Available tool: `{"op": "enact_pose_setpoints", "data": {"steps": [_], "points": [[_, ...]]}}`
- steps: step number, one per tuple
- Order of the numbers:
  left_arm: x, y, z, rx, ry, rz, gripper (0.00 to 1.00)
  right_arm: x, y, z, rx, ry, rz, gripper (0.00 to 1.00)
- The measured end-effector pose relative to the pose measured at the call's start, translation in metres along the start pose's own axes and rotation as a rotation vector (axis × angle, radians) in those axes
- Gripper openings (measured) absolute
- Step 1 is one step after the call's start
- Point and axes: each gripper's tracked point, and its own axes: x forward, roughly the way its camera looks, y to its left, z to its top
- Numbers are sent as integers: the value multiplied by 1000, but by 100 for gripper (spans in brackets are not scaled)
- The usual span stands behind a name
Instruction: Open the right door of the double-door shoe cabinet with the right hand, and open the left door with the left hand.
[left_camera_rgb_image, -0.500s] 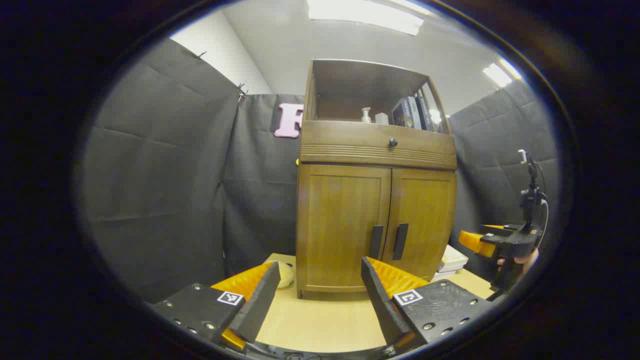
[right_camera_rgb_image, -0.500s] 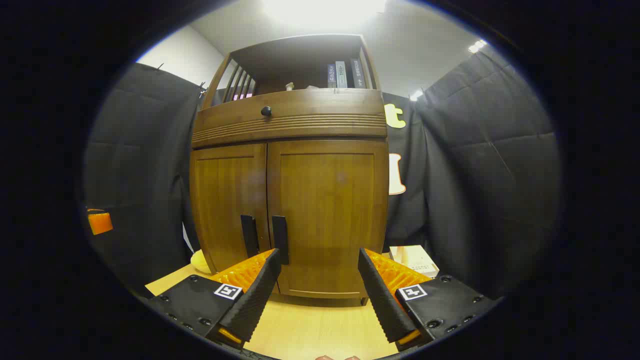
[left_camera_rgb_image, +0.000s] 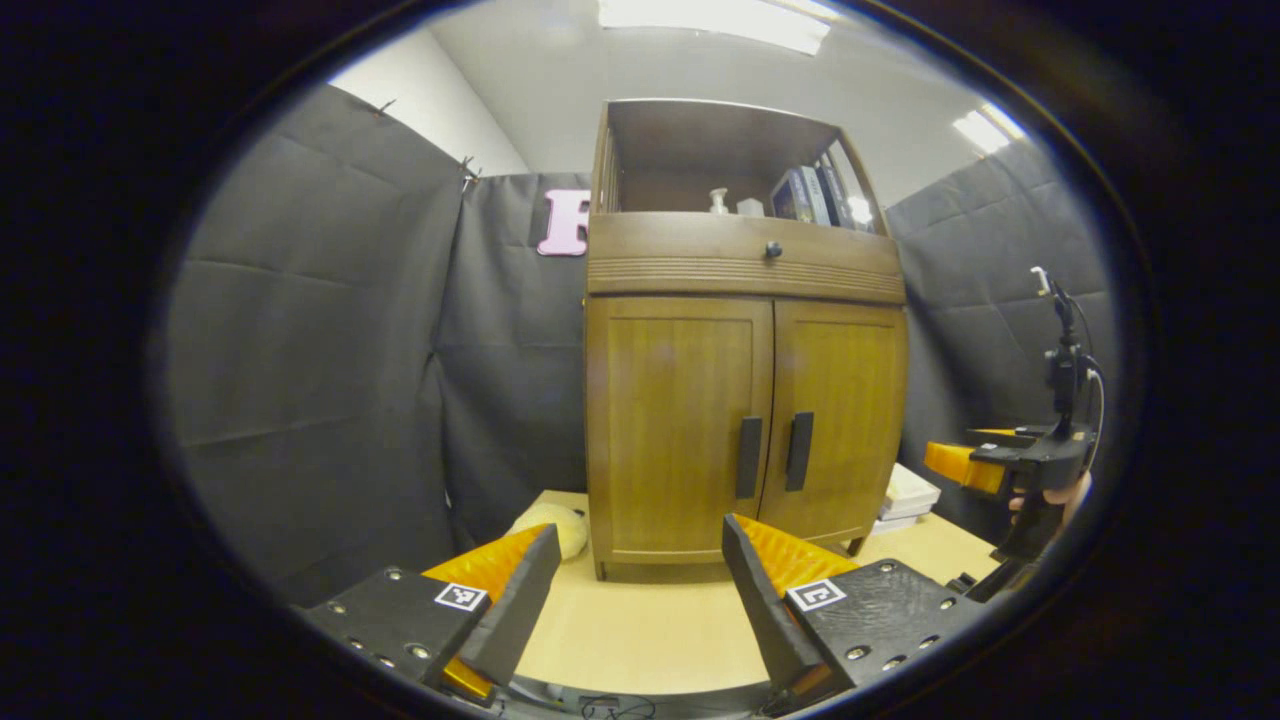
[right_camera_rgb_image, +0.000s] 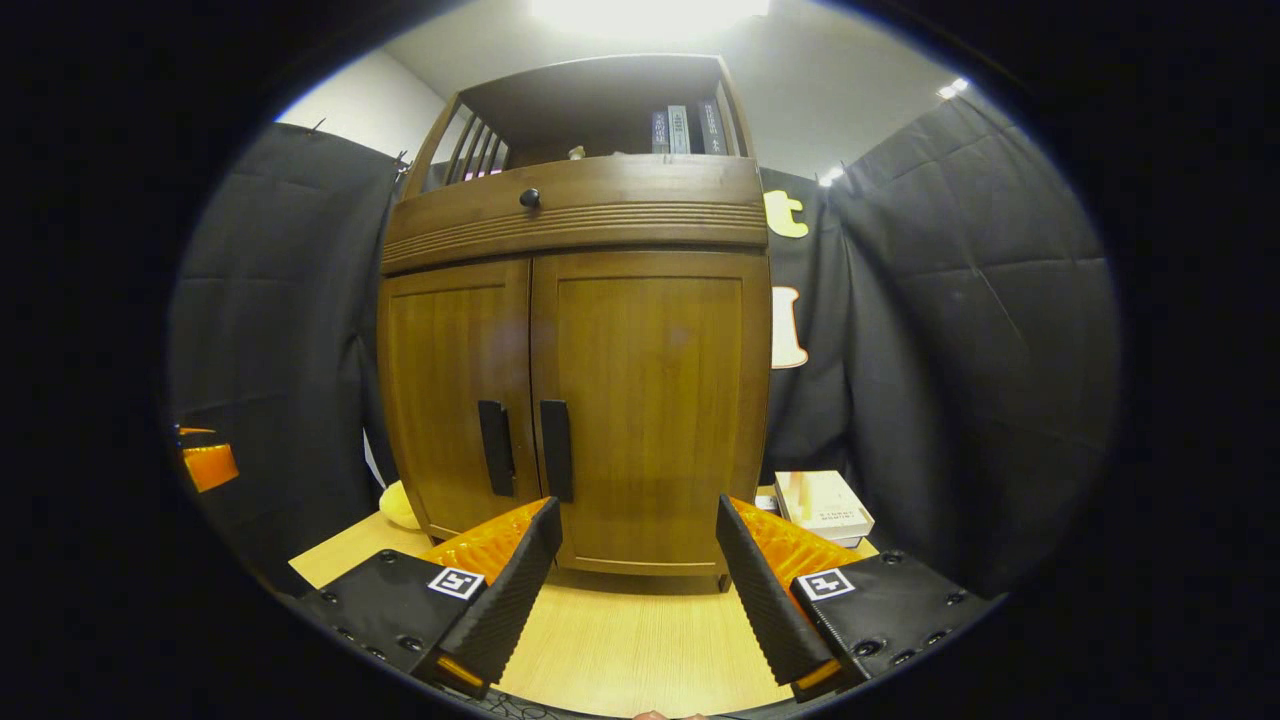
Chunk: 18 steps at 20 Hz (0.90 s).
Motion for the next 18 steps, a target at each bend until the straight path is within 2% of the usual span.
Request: {"op": "enact_pose_setpoints", "data": {"steps": [9, 18], "points": [[-18, -7, -36, -53, 55, 30, 91, 20, -5, 10, 11, -9, -9, 98], [-21, -7, -50, -81, 87, 43, 91, 76, 7, 27, 65, -25, 14, 97]]}}
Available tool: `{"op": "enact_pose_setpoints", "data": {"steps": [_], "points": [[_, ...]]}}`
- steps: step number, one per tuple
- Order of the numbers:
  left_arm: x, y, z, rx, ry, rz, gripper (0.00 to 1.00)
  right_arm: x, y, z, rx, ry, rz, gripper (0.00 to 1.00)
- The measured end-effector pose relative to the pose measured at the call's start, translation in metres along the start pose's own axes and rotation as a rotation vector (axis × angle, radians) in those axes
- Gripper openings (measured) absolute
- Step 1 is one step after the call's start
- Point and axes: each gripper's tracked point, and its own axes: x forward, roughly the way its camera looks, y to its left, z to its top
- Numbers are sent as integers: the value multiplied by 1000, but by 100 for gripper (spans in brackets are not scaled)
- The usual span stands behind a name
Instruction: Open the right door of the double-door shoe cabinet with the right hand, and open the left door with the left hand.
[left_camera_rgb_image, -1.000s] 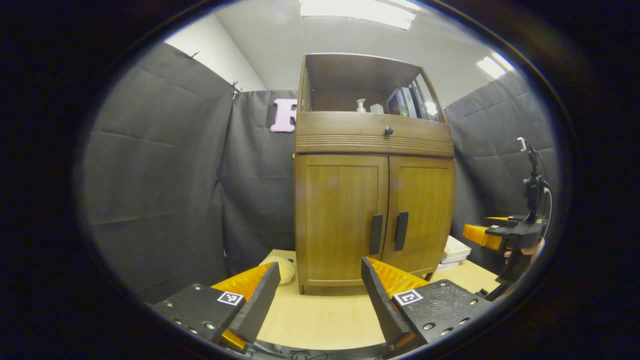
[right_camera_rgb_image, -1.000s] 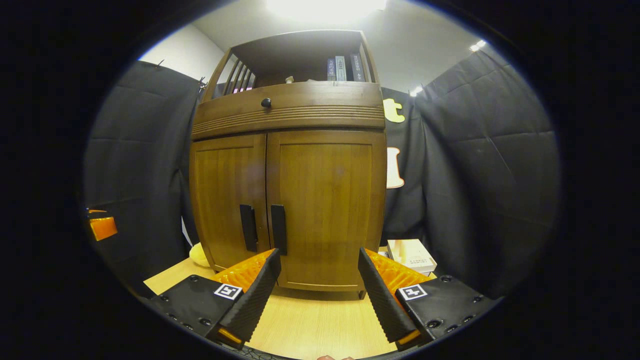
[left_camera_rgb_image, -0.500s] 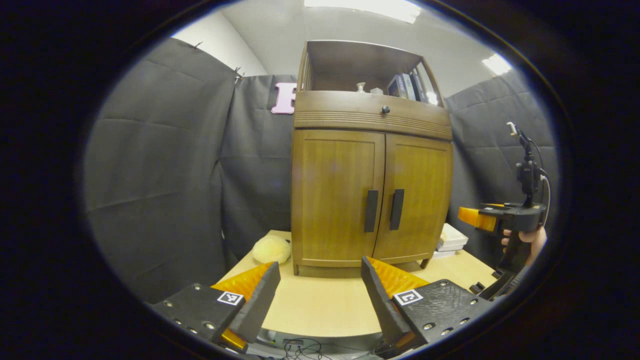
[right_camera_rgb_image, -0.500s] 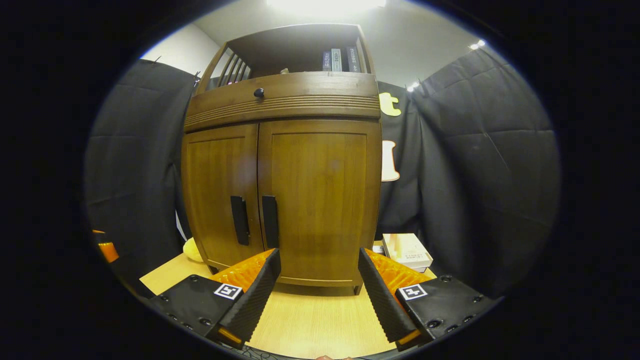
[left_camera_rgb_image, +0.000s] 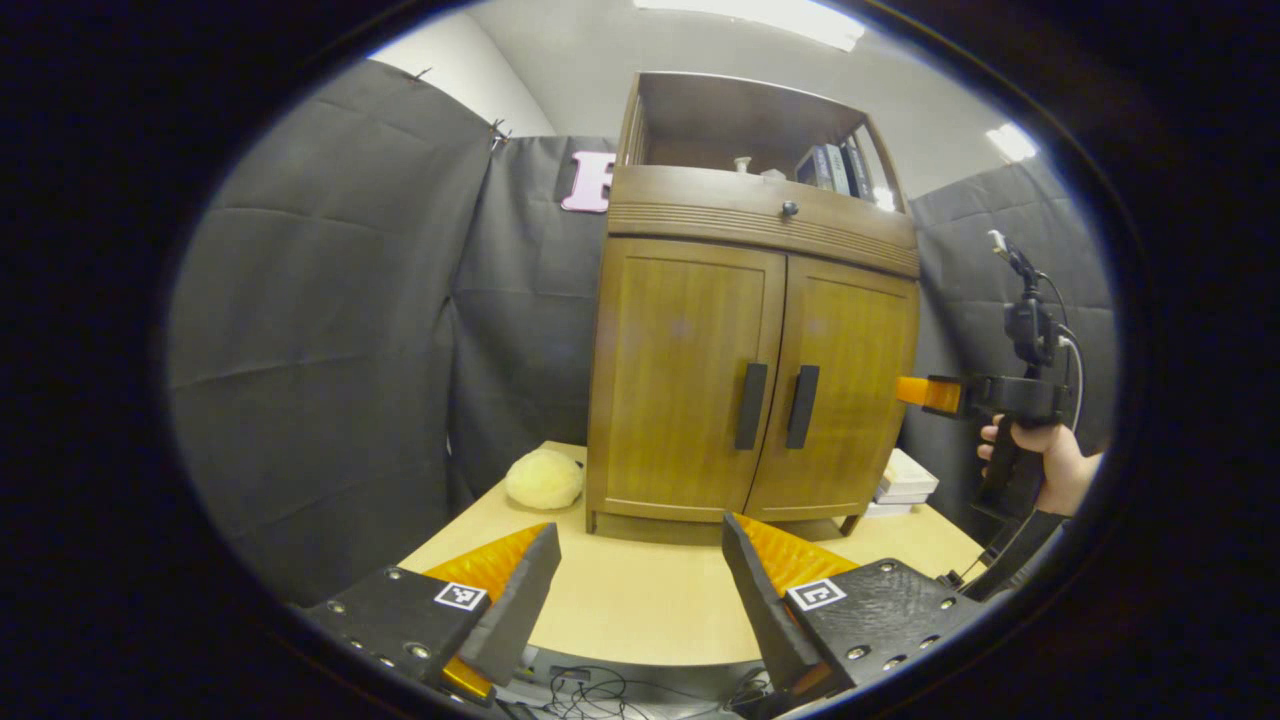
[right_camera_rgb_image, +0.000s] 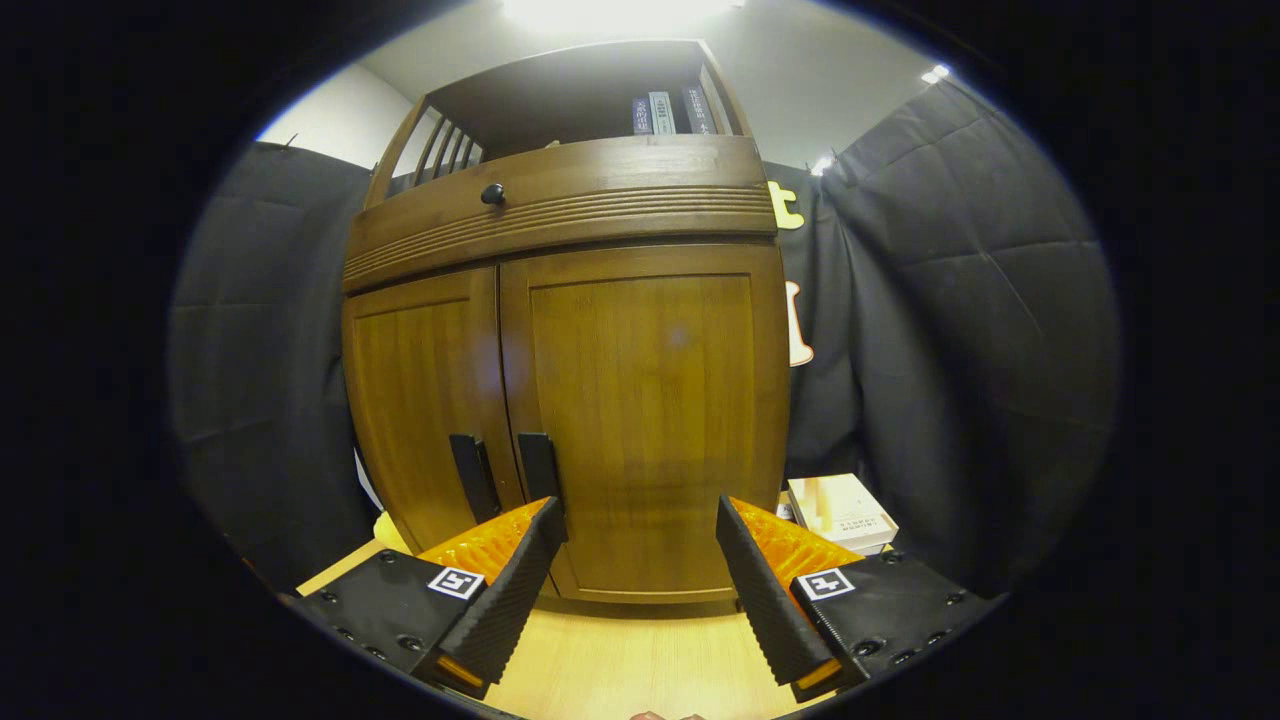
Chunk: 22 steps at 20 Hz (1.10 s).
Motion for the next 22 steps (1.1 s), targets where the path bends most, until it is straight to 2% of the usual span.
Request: {"op": "enact_pose_setpoints", "data": {"steps": [11, 14, 16, 17, 18, 19, 22], "points": [[3, 0, -8, -11, 5, 50, 91, 72, 51, 5, -4, 8, 88, 94], [6, 2, -10, -14, 14, 84, 91, 90, 62, -3, 0, 35, 119, 94], [10, 3, 0, -29, -30, 99, 91, 101, 68, -12, 5, 62, 136, 94], [14, 5, 3, -38, -44, 109, 91, 106, 70, -16, 3, 74, 140, 98], [18, 6, 5, -44, -51, 118, 91, 112, 73, -19, -1, 81, 145, 94], [22, 7, 5, -47, -48, 130, 91, 114, 74, -21, -6, 86, 149, 96], [34, 7, 1, -37, -28, 154, 91, 129, 80, -29, -16, 105, 160, 94]]}}
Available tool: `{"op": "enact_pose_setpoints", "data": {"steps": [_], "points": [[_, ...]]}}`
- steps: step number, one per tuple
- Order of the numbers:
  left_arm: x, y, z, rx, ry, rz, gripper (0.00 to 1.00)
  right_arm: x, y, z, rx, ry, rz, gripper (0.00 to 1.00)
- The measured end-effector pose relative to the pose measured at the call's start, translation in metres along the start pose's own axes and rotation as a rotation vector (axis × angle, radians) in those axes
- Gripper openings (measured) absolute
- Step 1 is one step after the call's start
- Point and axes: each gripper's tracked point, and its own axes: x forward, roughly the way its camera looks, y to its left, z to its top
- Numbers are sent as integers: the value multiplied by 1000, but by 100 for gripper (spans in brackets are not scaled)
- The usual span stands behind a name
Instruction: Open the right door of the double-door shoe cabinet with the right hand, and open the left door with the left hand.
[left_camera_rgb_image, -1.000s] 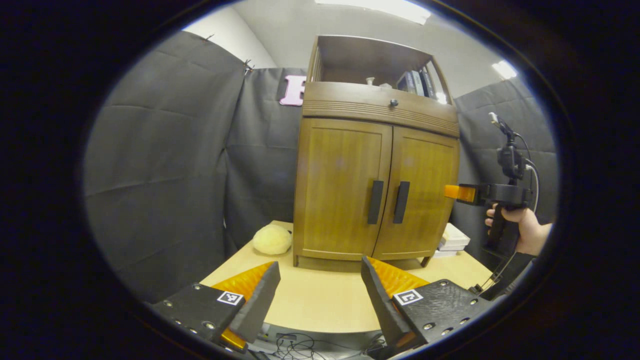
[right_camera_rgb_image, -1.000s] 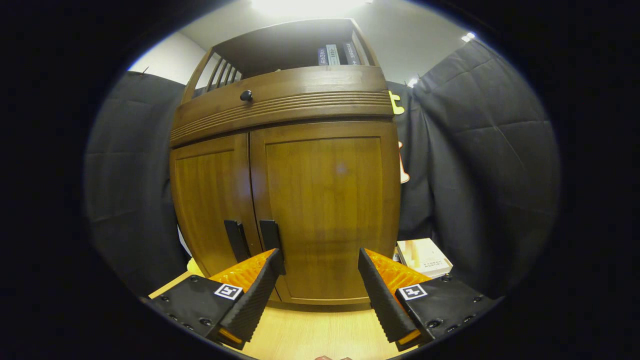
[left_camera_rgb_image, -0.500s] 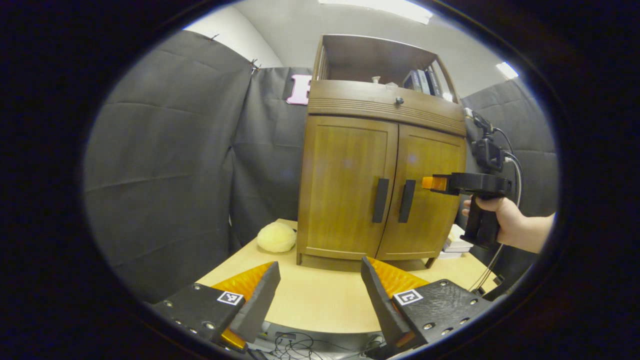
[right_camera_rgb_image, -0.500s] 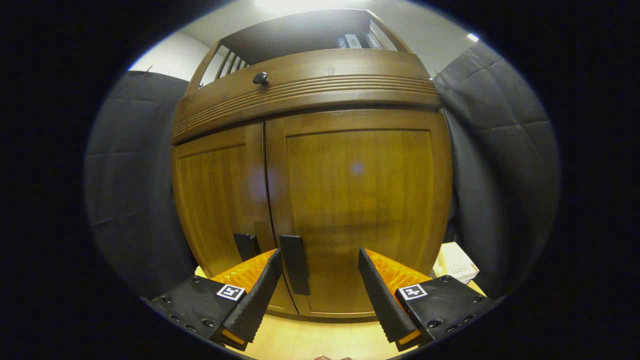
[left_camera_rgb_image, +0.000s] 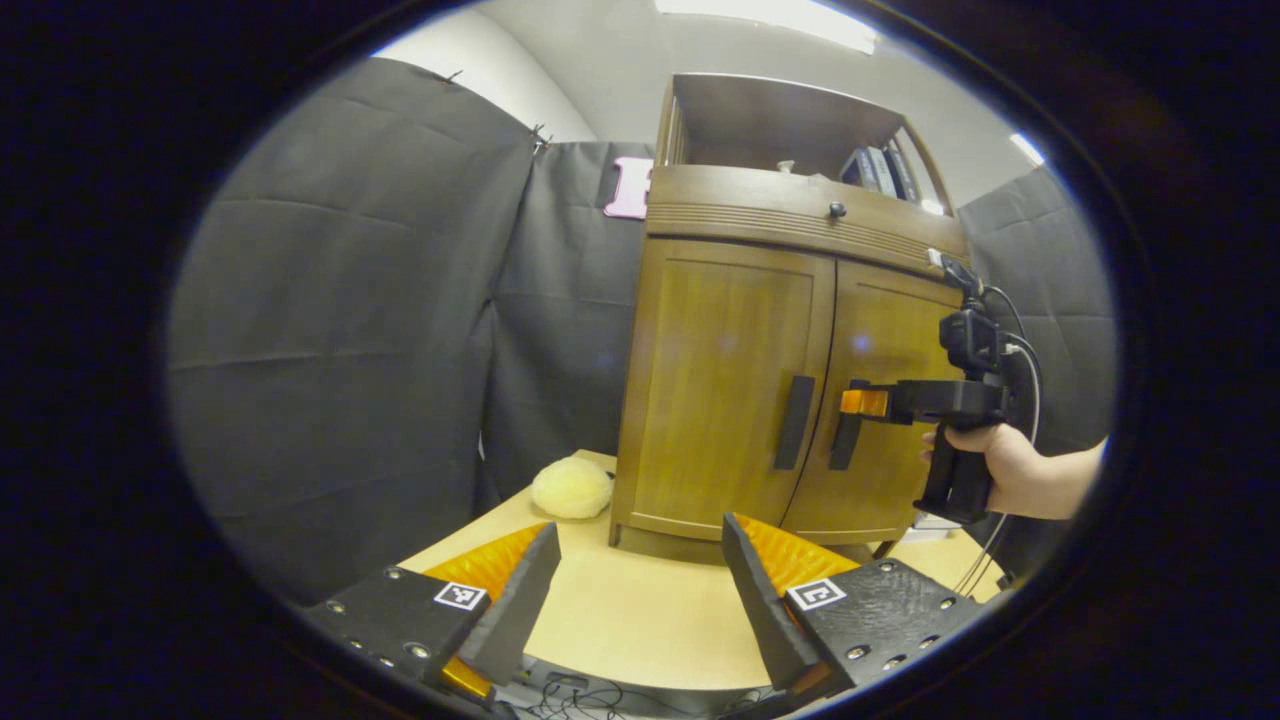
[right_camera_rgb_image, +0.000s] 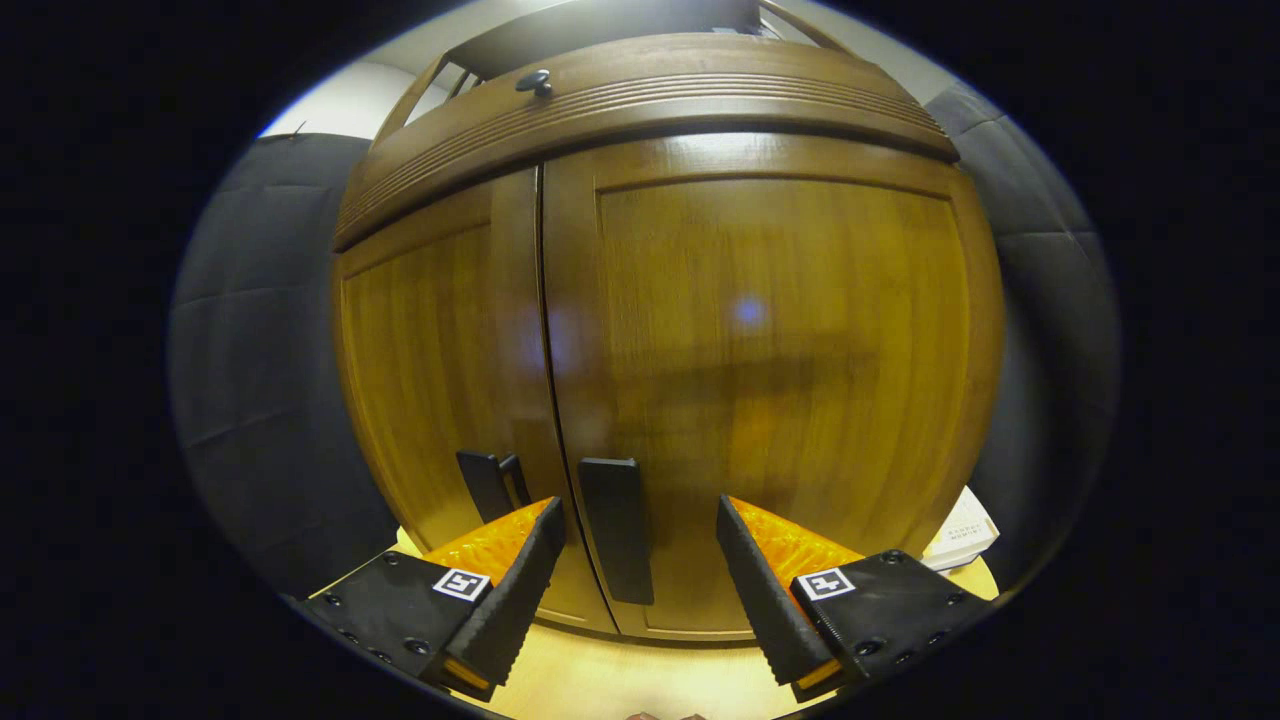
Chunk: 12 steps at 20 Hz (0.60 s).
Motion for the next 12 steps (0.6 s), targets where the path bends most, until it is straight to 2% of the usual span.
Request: {"op": "enact_pose_setpoints", "data": {"steps": [3, 4, 5, 6, 9, 11, 12], "points": [[9, -8, -3, 19, 13, 8, 91, 15, 4, -3, -20, 26, 3, 96], [12, -11, -3, 20, 15, 7, 91, 17, 6, -4, -25, 30, 1, 94], [13, -14, -5, 19, 15, 3, 91, 20, 7, -4, -29, 31, 0, 95], [15, -16, -4, 18, 15, -1, 91, 20, 6, -2, -31, 31, -1, 92], [19, -23, -6, 23, 17, -14, 91, 25, 13, -6, -17, 58, 14, 58], [20, -25, -9, 24, 19, -20, 91, 29, 12, -6, -31, 59, -2, 35], [20, -25, -9, 24, 20, -22, 91, 25, 13, -6, -37, 55, 2, 35]]}}
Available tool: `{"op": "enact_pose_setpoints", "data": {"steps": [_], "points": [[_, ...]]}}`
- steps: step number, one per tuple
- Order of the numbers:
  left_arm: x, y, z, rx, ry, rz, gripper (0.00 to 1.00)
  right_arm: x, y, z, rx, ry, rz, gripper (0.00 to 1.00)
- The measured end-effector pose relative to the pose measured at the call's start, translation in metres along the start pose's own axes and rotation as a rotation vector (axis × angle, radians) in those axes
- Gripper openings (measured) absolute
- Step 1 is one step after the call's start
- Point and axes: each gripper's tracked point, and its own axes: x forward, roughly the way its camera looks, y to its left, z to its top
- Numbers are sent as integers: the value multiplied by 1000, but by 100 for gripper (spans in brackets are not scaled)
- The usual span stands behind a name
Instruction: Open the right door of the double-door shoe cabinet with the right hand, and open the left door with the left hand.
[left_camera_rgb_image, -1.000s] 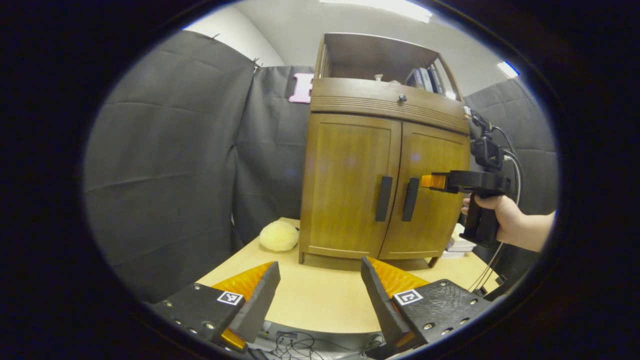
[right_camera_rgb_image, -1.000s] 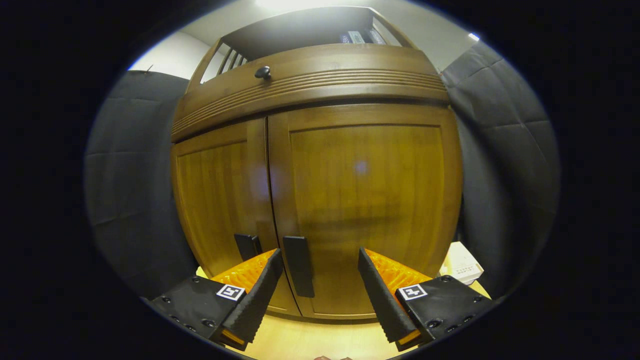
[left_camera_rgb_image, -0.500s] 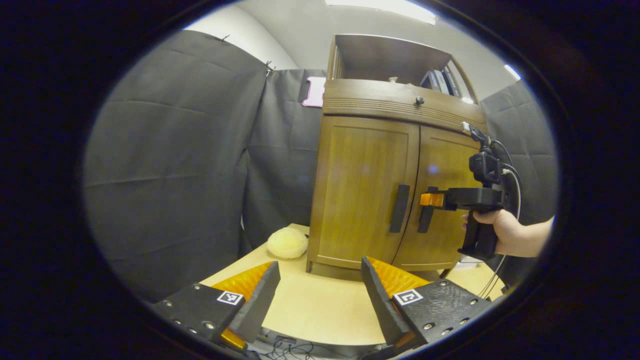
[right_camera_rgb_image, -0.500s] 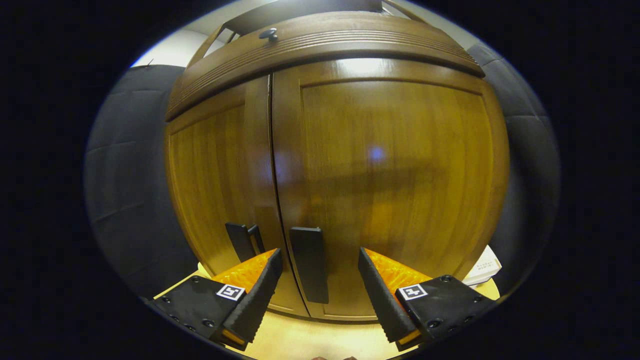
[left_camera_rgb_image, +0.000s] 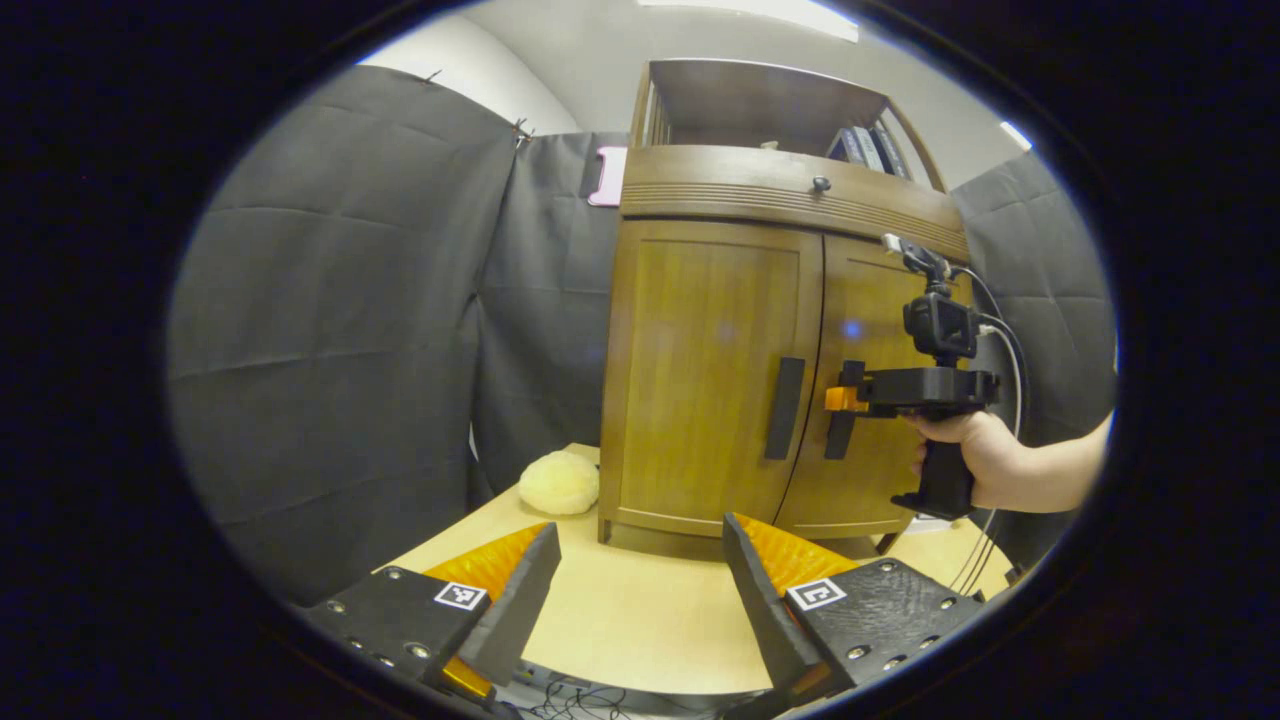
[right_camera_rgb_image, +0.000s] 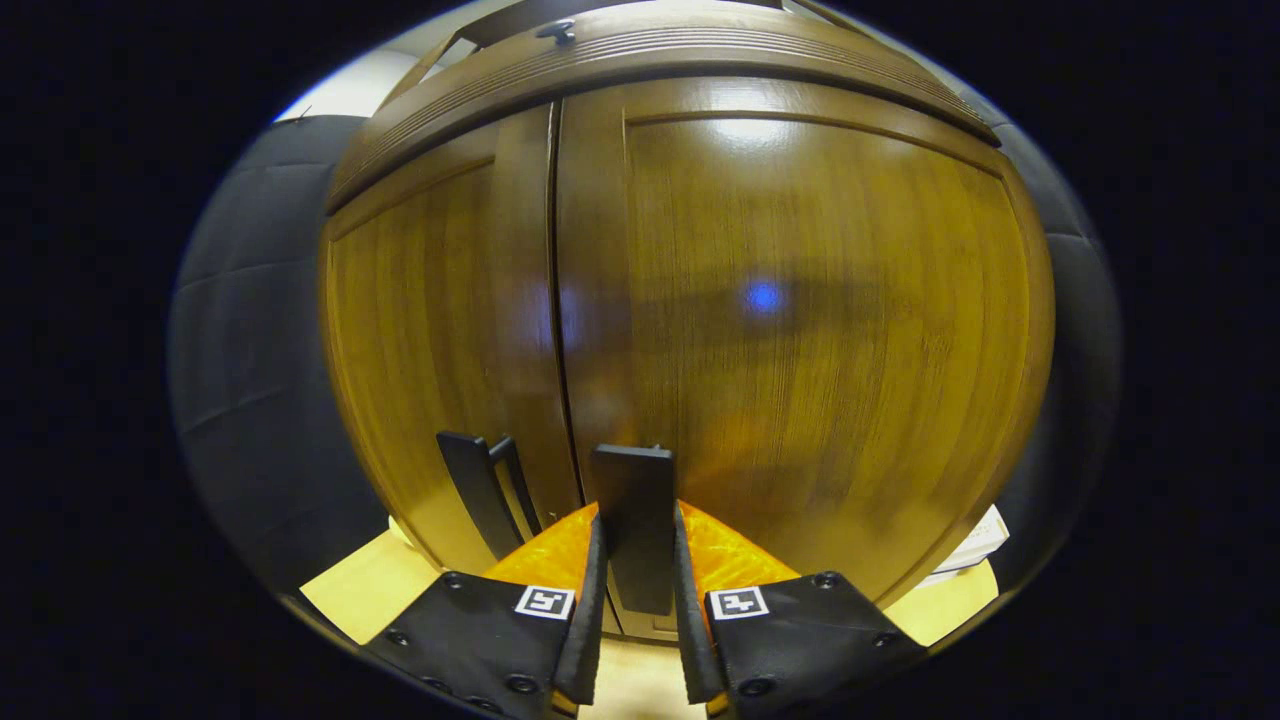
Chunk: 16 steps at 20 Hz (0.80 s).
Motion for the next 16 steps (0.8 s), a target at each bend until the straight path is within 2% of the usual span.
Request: {"op": "enact_pose_setpoints", "data": {"steps": [2, 4, 7, 10, 11, 16], "points": [[-1, 2, 0, -2, 0, -4, 91, -3, 1, 0, 1, -6, 13, 28], [-2, 0, 0, -10, -1, -18, 91, 0, 3, -2, 19, 8, 55, 12], [-6, 0, 3, -12, -3, -34, 91, -1, 4, -2, 7, 30, 84, 5], [-7, -1, 5, 2, -5, -44, 91, -9, 7, 2, -7, 21, 69, 5], [-8, -1, 5, 3, -6, -49, 91, -12, 7, 4, -6, 23, 71, 2], [-8, -1, 8, 9, -2, -70, 91, -12, 7, 3, -6, 23, 83, 5]]}}
